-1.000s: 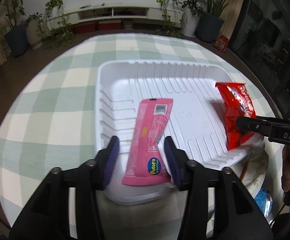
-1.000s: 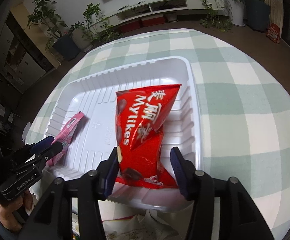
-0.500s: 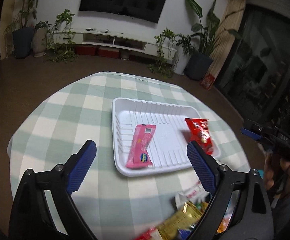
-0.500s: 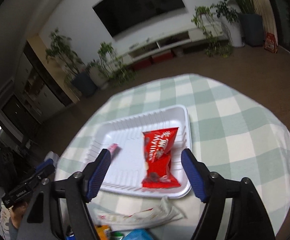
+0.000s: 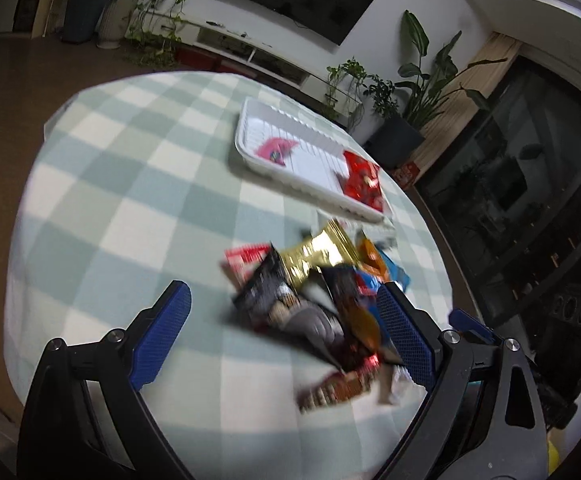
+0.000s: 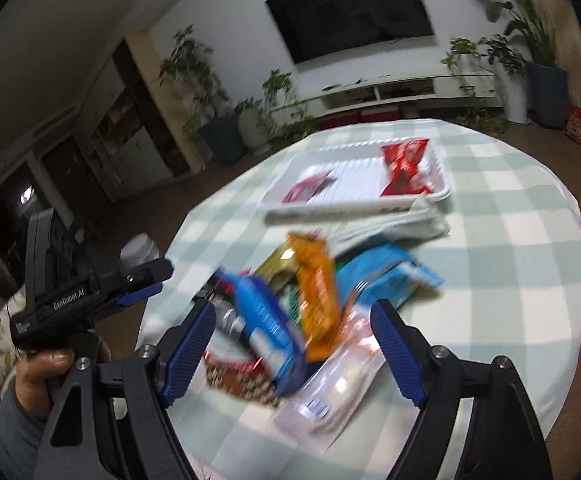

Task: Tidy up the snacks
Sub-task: 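Reach the right tool to the blue wafer packet and grasp it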

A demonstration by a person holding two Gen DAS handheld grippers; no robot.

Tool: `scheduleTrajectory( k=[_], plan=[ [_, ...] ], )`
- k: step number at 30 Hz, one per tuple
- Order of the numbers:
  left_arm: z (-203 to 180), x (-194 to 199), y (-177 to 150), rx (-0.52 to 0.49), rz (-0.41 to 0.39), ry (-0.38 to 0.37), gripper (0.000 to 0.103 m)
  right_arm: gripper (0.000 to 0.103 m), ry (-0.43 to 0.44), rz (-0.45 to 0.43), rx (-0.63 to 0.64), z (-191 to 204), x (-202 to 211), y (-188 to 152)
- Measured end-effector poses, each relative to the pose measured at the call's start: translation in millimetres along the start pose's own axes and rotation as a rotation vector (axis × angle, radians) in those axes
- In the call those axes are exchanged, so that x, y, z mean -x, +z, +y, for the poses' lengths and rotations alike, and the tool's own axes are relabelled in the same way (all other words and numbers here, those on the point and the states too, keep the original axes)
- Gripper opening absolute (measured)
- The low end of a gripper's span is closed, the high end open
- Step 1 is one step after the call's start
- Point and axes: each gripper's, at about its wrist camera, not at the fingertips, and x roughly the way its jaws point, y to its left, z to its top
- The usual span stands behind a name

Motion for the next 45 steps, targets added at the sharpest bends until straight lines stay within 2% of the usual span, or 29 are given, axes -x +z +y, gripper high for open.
scheduleTrajectory(
  k=[2,5,8,16,19,21,26,37,45],
  plan=[
    [-3.4,1.1,-13.5,0.0,0.019,-0.013,0.103,0.083,-0.022,0.022,0.058,15.7,-2.9,-6.4],
    [-4.6,-1.7,-20.4,-0.001,0.046,-0.032,0.103,0.083,-0.058,0.042,0.147,34.6,-5.4,-10.7],
    [1.9,0.1,-14.7,0.034,0.026,-0.049,0.103,0.083,-0.094,0.049,0.202,43.5,-5.7,-10.1],
    [13.4,-6.0,-4.2,0.077,0.031,-0.048,0.103,0.078,-0.156,0.117,0.252,41.9,-18.5,3.4],
    [20.5,-8.7,-1.6,0.102,0.042,-0.029,0.103,0.063,-0.145,0.141,0.27,43.5,-25.6,5.1],
    [23.4,-9.5,-1.2,0.114,0.046,-0.024,0.103,0.048,-0.147,0.162,0.297,46.8,-31.9,4.6],
    [21.1,-10.7,-1.7,0.1,0.052,-0.027,0.103,0.046,-0.118,0.204,0.343,52.9,-46.5,5.5],
    [20.6,-13.9,-3.0,0.091,0.063,0.008,0.102,0.046,-0.132,0.314,0.371,46.5,-78.7,1.4],
    [18.6,-16.3,-4.3,0.076,0.068,0.019,0.101,0.033,-0.09,0.312,0.304,35.2,-80.2,1.3]
  ],
)
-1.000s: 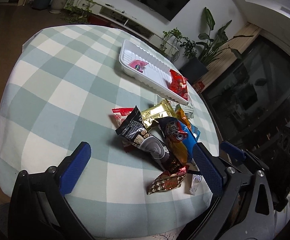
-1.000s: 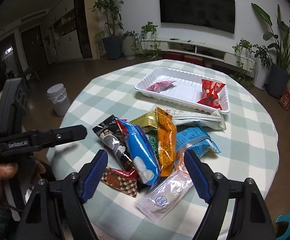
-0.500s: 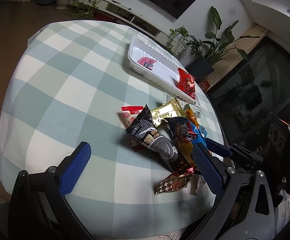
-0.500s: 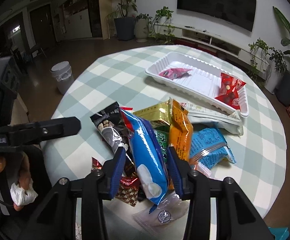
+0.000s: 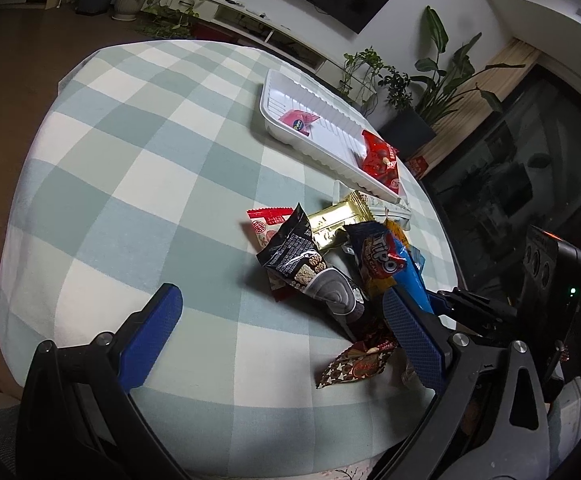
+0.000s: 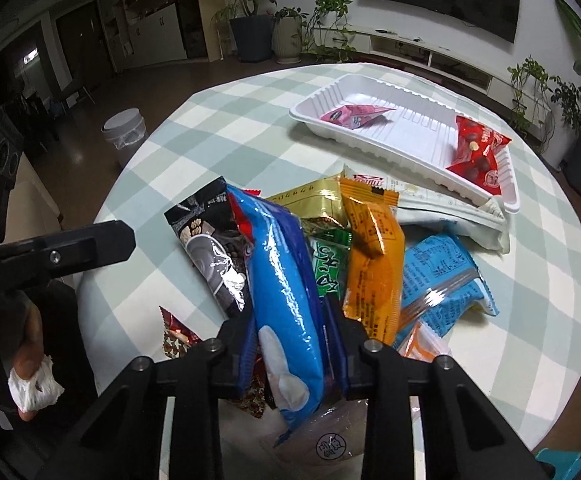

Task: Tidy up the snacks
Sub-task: 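Reach the right tool to the blue wafer packet and grasp it, then grasp the black coffee-candy packet with the left tool while the right tool lifts the blue packet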

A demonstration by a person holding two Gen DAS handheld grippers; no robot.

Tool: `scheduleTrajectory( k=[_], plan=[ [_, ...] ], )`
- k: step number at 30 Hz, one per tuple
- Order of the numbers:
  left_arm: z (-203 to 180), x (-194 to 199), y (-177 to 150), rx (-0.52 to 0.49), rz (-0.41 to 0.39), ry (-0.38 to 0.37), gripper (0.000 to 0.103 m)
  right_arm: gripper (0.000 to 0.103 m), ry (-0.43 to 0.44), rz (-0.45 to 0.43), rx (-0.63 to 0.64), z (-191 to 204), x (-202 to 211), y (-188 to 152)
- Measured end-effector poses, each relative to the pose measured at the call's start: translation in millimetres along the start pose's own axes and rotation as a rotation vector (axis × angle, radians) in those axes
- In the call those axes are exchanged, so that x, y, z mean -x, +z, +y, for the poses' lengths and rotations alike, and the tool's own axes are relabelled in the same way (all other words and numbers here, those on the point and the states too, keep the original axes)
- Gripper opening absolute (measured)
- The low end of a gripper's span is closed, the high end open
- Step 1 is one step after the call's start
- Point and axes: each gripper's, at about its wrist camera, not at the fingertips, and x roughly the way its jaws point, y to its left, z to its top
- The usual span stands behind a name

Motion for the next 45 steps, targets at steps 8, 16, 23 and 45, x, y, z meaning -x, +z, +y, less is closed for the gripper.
scheduleTrajectory(
  k=[8,16,23,45],
  plan=[
    [-7.7,-6.1,-2.3,-0.047,0.013,0.036,0.099,0.03,0.096,-0.076,-0.15,-22.7,9.4,-9.3],
    [-30.7,-14.4,1.6,-0.179,0.051,0.1,0.087,0.03,0.157,-0.23,-0.281,-45.8,34.3,-11.0],
    [-104.2,-17.8,16.7,-0.945,0.129,0.18,0.087,0.03,0.162,-0.277,-0.316,-60.6,46.2,-13.8],
    [-117.9,-124.4,1.2,-1.566,0.707,0.174,0.068,0.03,0.297,-0.336,-0.412,-86.2,55.7,-20.1]
  ],
)
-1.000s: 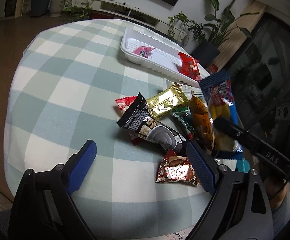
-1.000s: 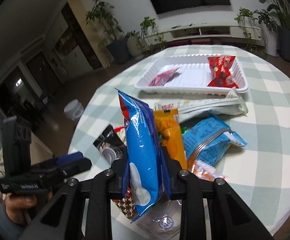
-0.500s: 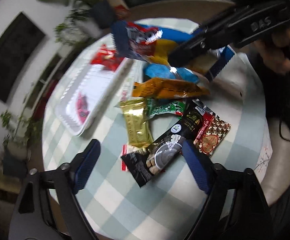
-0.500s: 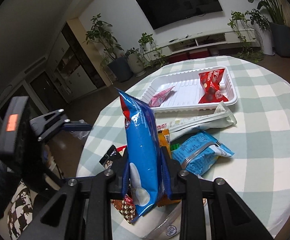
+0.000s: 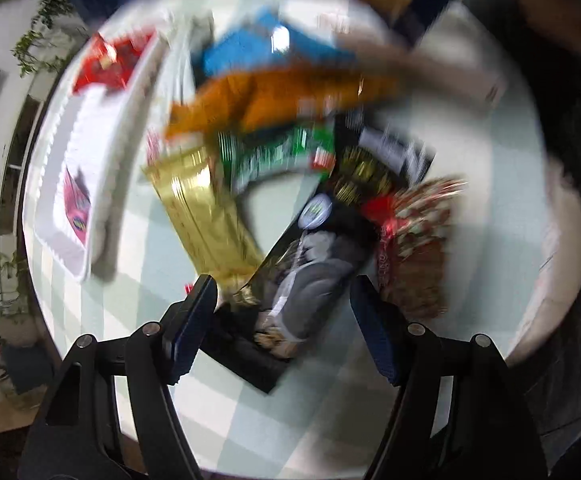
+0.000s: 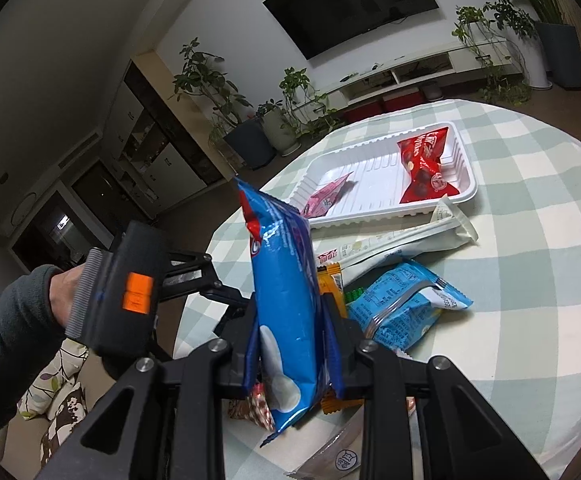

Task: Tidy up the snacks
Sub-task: 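Grasp the black coffee-candy packet with the left tool while the right tool lifts the blue packet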

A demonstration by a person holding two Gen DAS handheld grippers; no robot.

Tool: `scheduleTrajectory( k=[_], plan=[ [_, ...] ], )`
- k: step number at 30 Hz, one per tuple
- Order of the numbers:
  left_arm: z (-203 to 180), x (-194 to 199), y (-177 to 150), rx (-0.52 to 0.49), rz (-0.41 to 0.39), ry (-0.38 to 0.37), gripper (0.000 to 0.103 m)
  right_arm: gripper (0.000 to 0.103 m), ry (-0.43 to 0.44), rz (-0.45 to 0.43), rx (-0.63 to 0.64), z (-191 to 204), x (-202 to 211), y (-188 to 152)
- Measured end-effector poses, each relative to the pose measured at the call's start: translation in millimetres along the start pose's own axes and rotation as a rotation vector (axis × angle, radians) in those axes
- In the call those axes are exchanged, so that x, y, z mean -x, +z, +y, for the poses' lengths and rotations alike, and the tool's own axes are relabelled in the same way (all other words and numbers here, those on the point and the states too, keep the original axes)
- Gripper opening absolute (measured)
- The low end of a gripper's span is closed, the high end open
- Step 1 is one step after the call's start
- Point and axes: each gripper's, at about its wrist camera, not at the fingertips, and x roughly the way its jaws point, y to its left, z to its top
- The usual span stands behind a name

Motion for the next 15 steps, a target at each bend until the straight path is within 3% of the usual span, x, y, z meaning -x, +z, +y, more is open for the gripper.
scheduleTrajectory(
  k=[8,12,15],
  plan=[
    [7.9,-2.5,10.9,0.025,-0.014,-0.013,0.065,0.03,0.011,0.009,-0.011,-1.4,-1.4,-1.2],
    [2.3,2.0,20.0,0.021,-0.008,-0.075,0.036,0.03,0.009,0.021,-0.011,-0.1,-3.4,-2.7],
    [-12.9,4.4,23.9,0.003,-0.025,-0.045,0.03,0.03,0.0,0.025,-0.013,-0.9,-5.2,-2.5]
  ],
)
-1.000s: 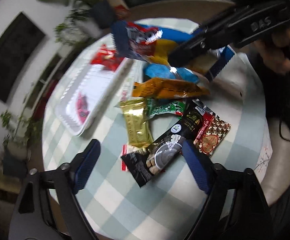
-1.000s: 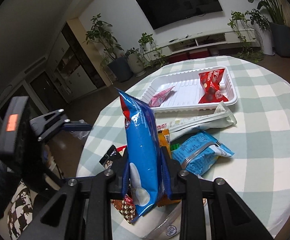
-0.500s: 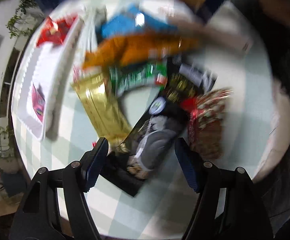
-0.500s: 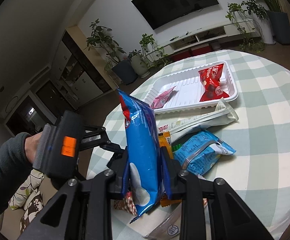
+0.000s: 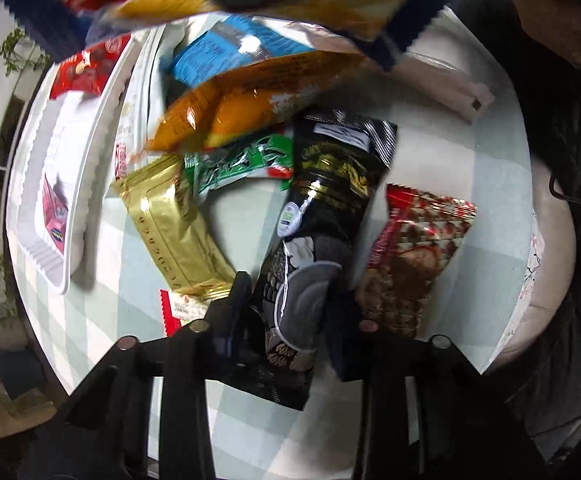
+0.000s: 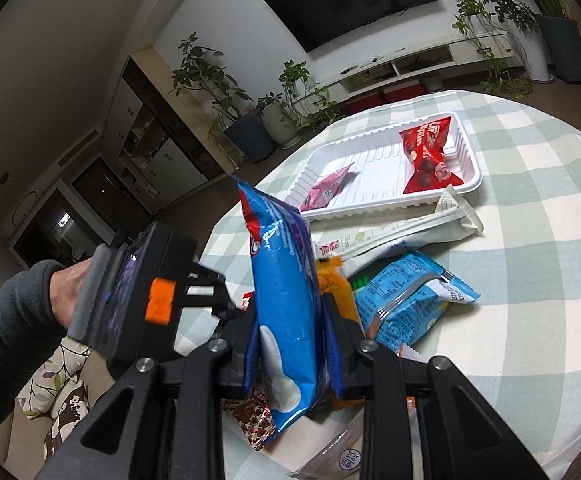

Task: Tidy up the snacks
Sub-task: 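Grasp the black coffee-candy packet with the left tool while the right tool lifts the blue packet, then carry both packets over the white tray and release them inside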

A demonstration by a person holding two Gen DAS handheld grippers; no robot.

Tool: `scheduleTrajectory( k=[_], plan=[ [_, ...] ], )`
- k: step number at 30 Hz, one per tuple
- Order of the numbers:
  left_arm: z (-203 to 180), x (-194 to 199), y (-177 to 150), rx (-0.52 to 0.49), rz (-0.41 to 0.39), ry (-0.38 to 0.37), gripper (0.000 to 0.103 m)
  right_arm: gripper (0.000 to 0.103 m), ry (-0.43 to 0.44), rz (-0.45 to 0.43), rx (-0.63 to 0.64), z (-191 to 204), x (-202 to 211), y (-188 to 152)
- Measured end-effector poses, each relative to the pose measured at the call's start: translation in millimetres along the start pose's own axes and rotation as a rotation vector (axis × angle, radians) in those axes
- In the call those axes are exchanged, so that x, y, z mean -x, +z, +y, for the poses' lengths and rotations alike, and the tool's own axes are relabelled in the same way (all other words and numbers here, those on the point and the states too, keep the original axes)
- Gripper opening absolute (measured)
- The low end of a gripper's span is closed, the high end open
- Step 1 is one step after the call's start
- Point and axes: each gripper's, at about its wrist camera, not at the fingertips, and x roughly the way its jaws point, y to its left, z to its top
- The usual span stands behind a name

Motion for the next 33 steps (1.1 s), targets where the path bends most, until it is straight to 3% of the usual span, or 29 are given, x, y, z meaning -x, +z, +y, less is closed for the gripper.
scheduleTrajectory(
  k=[7,16,27,33],
  plan=[
    [-0.3,8.3,-13.4,0.172,-0.097,-0.062,0.021,0.03,-0.004,-0.013,-0.024,-5.8,2.3,0.6],
    [0.1,19.8,-43.6,0.362,-0.2,-0.125,0.02,0.03,-0.003,-0.034,-0.049,-9.3,6.0,0.5],
    [27.1,58.8,-106.2,0.697,-0.488,-0.215,0.02,0.03,0.034,-0.094,-0.105,-18.1,16.4,3.5],
    [46.4,71.8,-135.3,0.946,-0.675,-0.259,0.02,0.03,0.021,-0.108,-0.172,-31.4,19.8,4.2]
  ],
)
